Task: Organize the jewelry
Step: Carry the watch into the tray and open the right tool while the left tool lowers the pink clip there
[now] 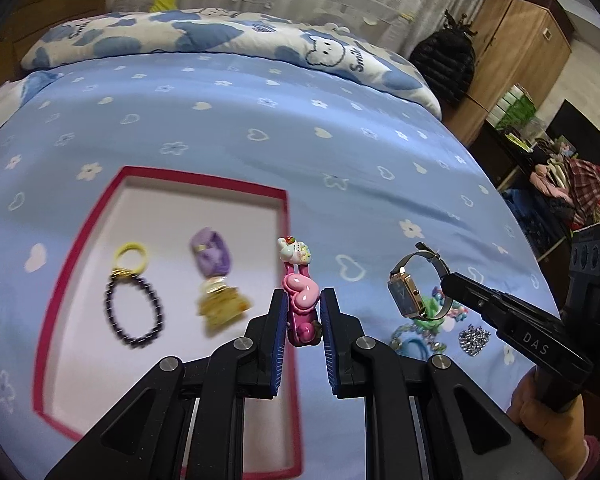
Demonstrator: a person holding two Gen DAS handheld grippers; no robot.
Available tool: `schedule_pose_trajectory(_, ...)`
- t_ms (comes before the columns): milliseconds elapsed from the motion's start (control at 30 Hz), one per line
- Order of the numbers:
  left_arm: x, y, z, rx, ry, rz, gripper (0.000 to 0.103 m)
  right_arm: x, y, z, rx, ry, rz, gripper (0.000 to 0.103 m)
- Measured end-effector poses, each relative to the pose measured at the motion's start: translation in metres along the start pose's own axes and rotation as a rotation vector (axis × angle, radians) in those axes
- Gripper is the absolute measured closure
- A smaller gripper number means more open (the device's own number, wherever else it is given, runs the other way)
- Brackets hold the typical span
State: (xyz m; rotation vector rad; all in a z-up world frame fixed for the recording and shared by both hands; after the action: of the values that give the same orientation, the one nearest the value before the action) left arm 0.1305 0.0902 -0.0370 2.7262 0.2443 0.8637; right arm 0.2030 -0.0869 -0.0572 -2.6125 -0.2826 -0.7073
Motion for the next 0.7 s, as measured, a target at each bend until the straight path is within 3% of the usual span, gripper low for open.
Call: schedule_pose_trajectory(700,-0.032,-0.067,-0.059,0.100,0.026,-0.103,0.088,-0.021,-0.094,0.036,0.123,-0.088,-0.142,0.095)
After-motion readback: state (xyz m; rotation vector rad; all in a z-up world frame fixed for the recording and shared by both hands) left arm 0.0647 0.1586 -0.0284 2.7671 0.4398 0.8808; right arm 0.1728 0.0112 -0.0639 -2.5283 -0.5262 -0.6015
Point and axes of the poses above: each gripper's, at about its wrist camera, not at the fingertips, and z roughly the way its jaws point, y to its right, x to its top, the point moved 5 cm from there along z, roughly the way its jaws point, and after that the axes turned 3 degrees about -y, right-handed, at the moved point
